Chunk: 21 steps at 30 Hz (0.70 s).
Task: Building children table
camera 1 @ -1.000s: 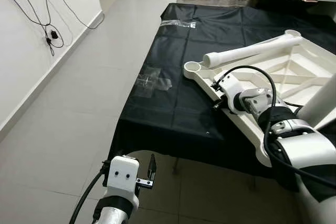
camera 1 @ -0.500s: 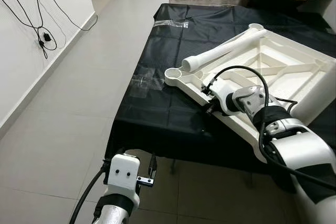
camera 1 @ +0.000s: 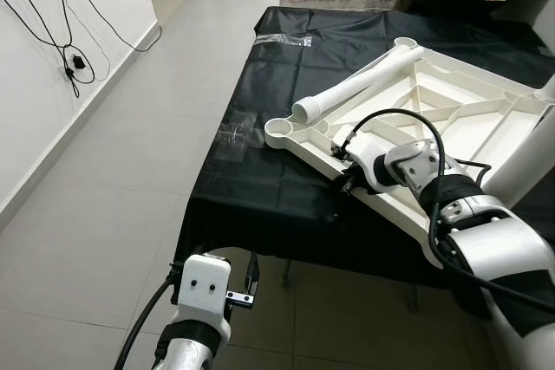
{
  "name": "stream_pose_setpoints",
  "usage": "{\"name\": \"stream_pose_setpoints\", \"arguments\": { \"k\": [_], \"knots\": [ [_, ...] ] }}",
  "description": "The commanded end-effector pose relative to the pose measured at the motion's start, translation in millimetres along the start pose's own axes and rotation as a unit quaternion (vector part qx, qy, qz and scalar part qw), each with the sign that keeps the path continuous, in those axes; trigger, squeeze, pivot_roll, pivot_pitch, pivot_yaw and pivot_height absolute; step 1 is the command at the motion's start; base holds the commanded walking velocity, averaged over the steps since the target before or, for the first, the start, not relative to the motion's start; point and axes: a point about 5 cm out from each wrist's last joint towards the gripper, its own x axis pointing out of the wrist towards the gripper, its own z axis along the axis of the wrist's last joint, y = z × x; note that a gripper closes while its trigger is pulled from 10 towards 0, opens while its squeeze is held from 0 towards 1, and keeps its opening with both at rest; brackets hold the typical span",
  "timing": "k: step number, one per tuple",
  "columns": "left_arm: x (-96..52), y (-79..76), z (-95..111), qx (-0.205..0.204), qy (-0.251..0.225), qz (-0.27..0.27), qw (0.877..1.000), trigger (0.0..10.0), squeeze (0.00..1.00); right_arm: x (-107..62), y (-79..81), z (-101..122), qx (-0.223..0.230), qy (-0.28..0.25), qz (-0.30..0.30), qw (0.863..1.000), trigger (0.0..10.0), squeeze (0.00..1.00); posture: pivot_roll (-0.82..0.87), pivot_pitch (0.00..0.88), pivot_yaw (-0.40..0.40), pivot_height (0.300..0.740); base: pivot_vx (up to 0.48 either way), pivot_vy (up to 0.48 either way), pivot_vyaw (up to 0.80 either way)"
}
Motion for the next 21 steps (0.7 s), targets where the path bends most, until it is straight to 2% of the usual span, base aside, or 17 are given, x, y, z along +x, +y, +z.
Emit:
{"name": "stream_pose_setpoints", "arguments": {
  "k": [1, 10, 15, 18, 21],
  "knots": [
    [-1.5, -9.5, 0, -0.018, 0.006, -0.014, 1.000, 10.0, 0.00, 10.1, 14.3, -5, -0.045, 0.025, 0.062, 0.997, 0.0, 0.00, -0.02, 0.131, -0.004, 0.740, 0.000, 0.000, 0.00],
    [-1.2, -10.8, 0, -0.019, 0.006, -0.014, 1.000, 10.0, 0.00, 9.4, 14.6, -9, -0.053, 0.032, 0.072, 0.995, 0.0, 0.00, -0.01, 0.125, -0.021, 0.740, 0.000, 0.000, 0.00],
    [-2.2, -11.6, -1, -0.019, 0.005, -0.014, 1.000, 10.0, 0.00, 6.8, 13.2, -12, -0.090, 0.049, 0.079, 0.992, 0.0, 0.00, -0.01, 0.120, -0.017, 0.740, 0.000, 0.000, 0.00],
    [-2.4, -12.2, -1, -0.021, 0.006, -0.014, 1.000, 10.0, 0.00, 0.8, 12.0, -18, -0.129, 0.066, 0.107, 0.984, 0.0, 0.00, -0.01, 0.116, -0.022, 0.740, 0.000, 0.000, 0.00],
    [-2.3, -12.6, -1, -0.021, 0.006, -0.015, 1.000, 10.0, 0.00, -1.4, 12.2, -20, -0.146, 0.072, 0.122, 0.979, 0.0, 0.00, -0.01, 0.112, -0.027, 0.740, 0.000, 0.000, 0.00]
  ]
}}
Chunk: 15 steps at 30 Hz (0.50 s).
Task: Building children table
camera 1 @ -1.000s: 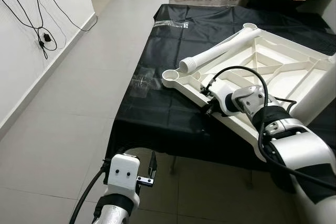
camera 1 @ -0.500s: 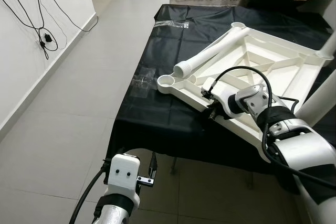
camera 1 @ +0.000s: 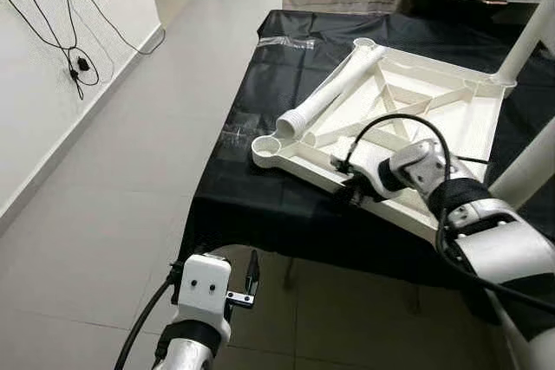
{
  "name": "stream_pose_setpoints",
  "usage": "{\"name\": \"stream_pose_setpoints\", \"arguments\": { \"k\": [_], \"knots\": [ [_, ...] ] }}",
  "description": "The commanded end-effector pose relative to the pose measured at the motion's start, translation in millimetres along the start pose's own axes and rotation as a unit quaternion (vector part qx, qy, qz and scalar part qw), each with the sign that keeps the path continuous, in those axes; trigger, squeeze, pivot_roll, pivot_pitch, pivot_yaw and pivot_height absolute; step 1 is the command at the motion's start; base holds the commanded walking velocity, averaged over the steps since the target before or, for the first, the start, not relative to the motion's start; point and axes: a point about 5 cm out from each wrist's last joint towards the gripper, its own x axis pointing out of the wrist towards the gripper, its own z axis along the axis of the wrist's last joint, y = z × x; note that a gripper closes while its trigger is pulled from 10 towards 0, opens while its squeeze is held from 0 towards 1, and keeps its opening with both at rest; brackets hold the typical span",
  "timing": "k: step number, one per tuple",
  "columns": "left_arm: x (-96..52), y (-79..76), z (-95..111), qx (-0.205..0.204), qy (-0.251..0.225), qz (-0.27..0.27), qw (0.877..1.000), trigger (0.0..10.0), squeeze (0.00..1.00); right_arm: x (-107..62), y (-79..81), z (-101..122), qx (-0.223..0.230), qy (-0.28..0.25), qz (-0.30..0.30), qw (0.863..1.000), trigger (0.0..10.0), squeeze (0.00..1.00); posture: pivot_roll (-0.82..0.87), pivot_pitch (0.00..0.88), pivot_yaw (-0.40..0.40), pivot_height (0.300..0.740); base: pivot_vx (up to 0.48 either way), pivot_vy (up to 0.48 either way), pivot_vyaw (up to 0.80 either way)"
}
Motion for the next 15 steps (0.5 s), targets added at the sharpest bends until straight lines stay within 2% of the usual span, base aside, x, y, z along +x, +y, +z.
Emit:
{"name": "stream_pose_setpoints", "arguments": {
  "k": [1, 2, 3, 15],
  "knots": [
    [-2.1, -12.8, -0.8, -0.021, 0.006, -0.015, 1.000, 10.0, 0.00, 9.9, 12.1, -4.9, -0.058, 0.043, 0.060, 0.996, 0.0, 0.00, -0.01, 0.112, -0.027, 0.740, 0.000, 0.000, 0.00],
    [-2.1, -12.8, -0.8, -0.021, 0.006, -0.015, 1.000, 10.0, 0.00, 9.9, 12.1, -4.9, -0.058, 0.043, 0.060, 0.996, 0.0, 0.00, -0.01, 0.112, -0.027, 0.740, 0.000, 0.000, 0.00],
    [-1.9, -13.0, -1.0, -0.021, 0.006, -0.016, 1.000, 10.0, 0.00, 8.5, 13.7, -6.0, -0.076, 0.049, 0.078, 0.993, 0.0, 0.00, -0.01, 0.112, -0.027, 0.740, 0.000, 0.000, 0.00],
    [-1.2, -12.9, -2.4, -0.022, 0.008, -0.018, 1.000, 10.0, 0.00, 7.6, 11.9, 0.5, -0.101, 0.036, 0.069, 0.992, 0.0, 0.00, -0.05, 0.112, -0.024, 0.740, 0.000, 0.000, 0.00]
  ]
}}
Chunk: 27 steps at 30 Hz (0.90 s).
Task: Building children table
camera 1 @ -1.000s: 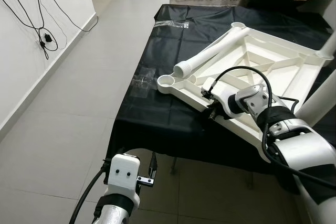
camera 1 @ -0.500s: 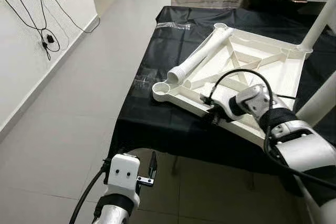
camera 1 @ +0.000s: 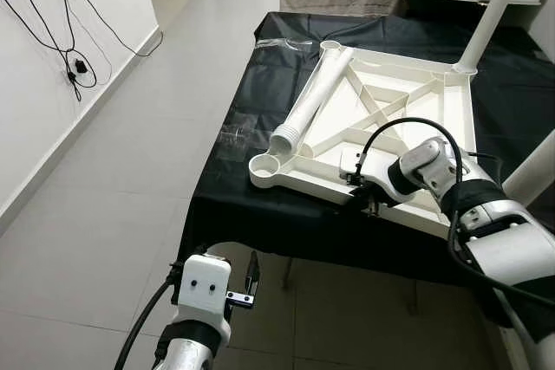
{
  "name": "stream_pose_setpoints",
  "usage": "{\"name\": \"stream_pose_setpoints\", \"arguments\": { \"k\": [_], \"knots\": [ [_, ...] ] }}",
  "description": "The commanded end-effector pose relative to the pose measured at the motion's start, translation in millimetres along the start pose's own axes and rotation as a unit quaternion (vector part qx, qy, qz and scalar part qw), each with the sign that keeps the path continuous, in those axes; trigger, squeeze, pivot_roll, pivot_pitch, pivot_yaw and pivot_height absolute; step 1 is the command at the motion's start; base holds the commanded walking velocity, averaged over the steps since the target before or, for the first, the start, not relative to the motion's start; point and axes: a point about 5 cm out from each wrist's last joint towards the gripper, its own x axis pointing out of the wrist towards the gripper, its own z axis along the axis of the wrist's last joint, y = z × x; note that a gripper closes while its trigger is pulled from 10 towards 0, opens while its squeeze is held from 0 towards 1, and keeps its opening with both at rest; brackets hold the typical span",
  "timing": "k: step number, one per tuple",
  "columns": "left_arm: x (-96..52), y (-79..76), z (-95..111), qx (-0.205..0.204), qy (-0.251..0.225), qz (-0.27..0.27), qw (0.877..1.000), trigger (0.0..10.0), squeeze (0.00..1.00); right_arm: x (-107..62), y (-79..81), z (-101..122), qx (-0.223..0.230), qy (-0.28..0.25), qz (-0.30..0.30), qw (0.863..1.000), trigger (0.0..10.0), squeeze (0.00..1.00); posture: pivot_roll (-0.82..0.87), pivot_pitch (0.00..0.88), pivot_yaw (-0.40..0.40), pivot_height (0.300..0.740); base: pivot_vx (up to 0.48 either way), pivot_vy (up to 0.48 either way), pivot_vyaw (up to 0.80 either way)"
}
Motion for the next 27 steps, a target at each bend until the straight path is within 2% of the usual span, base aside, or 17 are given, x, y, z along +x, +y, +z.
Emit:
{"name": "stream_pose_setpoints", "arguments": {
  "k": [1, 15, 17, 27],
  "knots": [
    [-1.3, -12.6, -2, -0.021, 0.008, -0.018, 1.000, 10.0, 0.00, 10.0, 7.4, 4, -0.047, 0.019, 0.033, 0.998, 0.0, 0.00, -0.05, 0.114, -0.023, 0.740, 0.000, 0.000, 0.00],
    [-1.1, -10.7, -2, -0.018, 0.008, -0.016, 1.000, 10.0, 0.00, 5.0, 2.9, 12, -0.104, 0.028, 0.020, 0.994, 0.0, 0.00, -0.05, 0.122, -0.021, 0.740, 0.000, 0.000, 0.00],
    [-0.8, -10.3, -2, -0.019, 0.008, -0.016, 1.000, 10.0, 0.00, 4.3, 2.6, 16, -0.124, 0.030, 0.023, 0.992, 0.0, 0.00, -0.03, 0.129, -0.014, 0.740, 0.000, 0.000, 0.00],
    [-1.0, -9.7, -3, -0.017, 0.010, -0.016, 1.000, 10.0, 0.00, 8.0, 2.4, 29, -0.164, 0.027, 0.016, 0.986, 0.0, 0.00, -0.01, 0.125, -0.014, 0.740, 0.000, 0.000, 0.00]
  ]
}}
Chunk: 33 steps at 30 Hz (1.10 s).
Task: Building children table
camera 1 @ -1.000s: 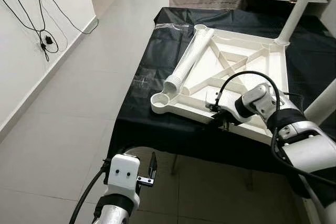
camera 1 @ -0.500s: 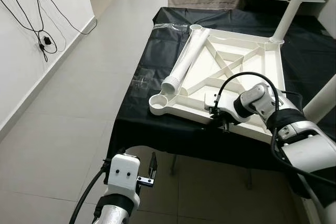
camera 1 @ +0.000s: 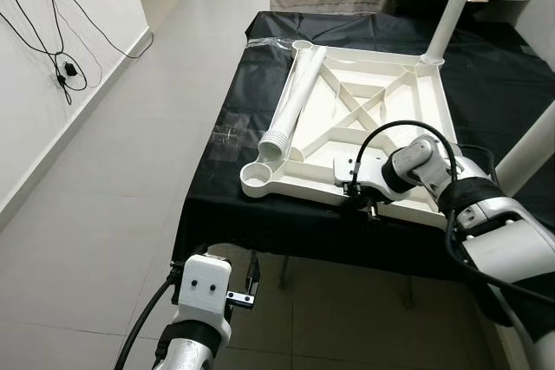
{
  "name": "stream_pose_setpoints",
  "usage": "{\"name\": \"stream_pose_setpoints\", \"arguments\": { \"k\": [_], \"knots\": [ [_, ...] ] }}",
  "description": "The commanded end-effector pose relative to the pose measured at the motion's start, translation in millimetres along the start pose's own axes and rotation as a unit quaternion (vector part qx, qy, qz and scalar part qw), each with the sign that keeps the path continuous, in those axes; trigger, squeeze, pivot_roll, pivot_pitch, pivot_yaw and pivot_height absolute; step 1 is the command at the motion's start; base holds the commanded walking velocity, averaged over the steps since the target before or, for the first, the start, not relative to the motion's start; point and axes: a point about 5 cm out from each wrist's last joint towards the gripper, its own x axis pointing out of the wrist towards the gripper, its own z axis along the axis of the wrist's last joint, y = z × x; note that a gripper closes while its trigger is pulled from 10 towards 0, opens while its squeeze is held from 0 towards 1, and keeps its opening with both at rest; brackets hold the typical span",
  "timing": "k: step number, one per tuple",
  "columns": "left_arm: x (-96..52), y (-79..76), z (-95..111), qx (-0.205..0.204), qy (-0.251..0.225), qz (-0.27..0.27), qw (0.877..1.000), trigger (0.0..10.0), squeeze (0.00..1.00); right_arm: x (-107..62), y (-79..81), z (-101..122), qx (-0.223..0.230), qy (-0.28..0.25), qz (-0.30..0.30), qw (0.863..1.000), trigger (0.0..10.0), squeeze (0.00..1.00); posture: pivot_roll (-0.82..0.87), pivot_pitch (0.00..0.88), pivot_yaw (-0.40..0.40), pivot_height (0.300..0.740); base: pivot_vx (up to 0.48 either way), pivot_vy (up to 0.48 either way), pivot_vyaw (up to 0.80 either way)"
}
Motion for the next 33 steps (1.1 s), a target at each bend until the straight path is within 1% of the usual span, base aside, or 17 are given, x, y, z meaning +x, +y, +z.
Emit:
{"name": "stream_pose_setpoints", "arguments": {
  "k": [1, 5, 9, 10, 13, 15, 16, 23, 27, 28, 30, 31, 33],
  "knots": [
    [-0.8, -9.9, -3, -0.017, 0.009, -0.014, 1.000, 10.0, 0.00, 3.0, -2.1, 15, -0.065, 0.011, 0.007, 0.998, 0.0, 0.00, -0.01, 0.123, -0.020, 0.740, 0.000, 0.000, 0.00],
    [-0.3, -10.5, -2, -0.019, 0.008, -0.012, 1.000, 10.0, 0.00, 0.2, -6.1, 16, -0.066, 0.018, -0.011, 0.998, 0.0, 0.00, -0.01, 0.126, -0.025, 0.740, 0.000, 0.000, 0.00],
    [-0.1, -11.0, -2, -0.019, 0.007, -0.011, 1.000, 10.0, 0.00, -0.8, -7.2, 16, -0.069, 0.019, -0.016, 0.997, 0.0, 0.00, -0.01, 0.127, -0.028, 0.740, 0.000, 0.000, 0.00],
    [0.0, -11.1, -2, -0.019, 0.007, -0.011, 1.000, 10.0, 0.00, -1.8, -7.6, 16, -0.077, 0.020, -0.020, 0.997, 0.0, 0.00, -0.01, 0.127, -0.028, 0.740, 0.000, 0.000, 0.00],
    [0.0, -11.1, -2, -0.020, 0.007, -0.010, 1.000, 10.0, 0.00, -4.6, -8.9, 13, -0.093, 0.037, -0.028, 0.995, 0.0, 0.00, -0.01, 0.127, -0.028, 0.740, 0.000, 0.000, 0.00],
    [0.2, -11.1, -2, -0.020, 0.006, -0.010, 1.000, 10.0, 0.00, -7.8, -11.6, 9, -0.097, 0.057, -0.045, 0.993, 0.0, 0.00, -0.01, 0.128, -0.031, 0.740, 0.000, 0.000, 0.00],
    [-0.2, -10.3, -2, -0.019, 0.006, -0.010, 1.000, 10.0, 0.00, -11.6, -14.2, 4, -0.105, 0.082, -0.060, 0.989, 0.0, 0.00, -0.01, 0.127, -0.031, 0.740, 0.000, 0.000, 0.00],
    [0.2, -11.4, -1, -0.019, 0.006, -0.010, 1.000, 10.0, 0.00, -18.8, -18.0, -3, -0.104, 0.110, -0.080, 0.985, 0.0, 0.00, -0.01, 0.126, -0.033, 0.740, 0.000, 0.000, 0.00],
    [1.1, -12.1, -1, -0.019, 0.006, -0.010, 1.000, 10.0, 0.00, -18.0, -16.8, -4, -0.103, 0.112, -0.074, 0.986, 0.0, 0.00, -0.01, 0.126, -0.033, 0.740, 0.000, 0.000, 0.00],
    [1.4, -12.0, -1, -0.019, 0.006, -0.010, 1.000, 10.0, 0.00, -16.9, -16.5, -5, -0.099, 0.116, -0.074, 0.986, 3.1, 0.00, -0.01, 0.126, -0.033, 0.740, 0.000, 0.000, 0.00],
    [1.7, -12.0, -1, -0.019, 0.006, -0.010, 1.000, 10.0, 0.00, -15.8, -16.4, -6, -0.095, 0.121, -0.075, 0.985, 3.1, 0.00, -0.01, 0.126, -0.033, 0.740, 0.000, 0.000, 0.00],
    [1.8, -11.8, -1, -0.019, 0.006, -0.010, 1.000, 10.0, 0.00, -14.7, -15.6, -5, -0.091, 0.118, -0.070, 0.986, 10.0, 0.00, -0.01, 0.126, -0.033, 0.740, 0.000, 0.000, 0.00],
    [1.9, -11.7, -1, -0.019, 0.007, -0.010, 1.000, 10.0, 0.00, -13.6, -15.3, -4, -0.089, 0.112, -0.069, 0.987, 10.0, 0.00, -0.01, 0.126, -0.033, 0.740, 0.000, 0.000, 0.00]
  ]
}}
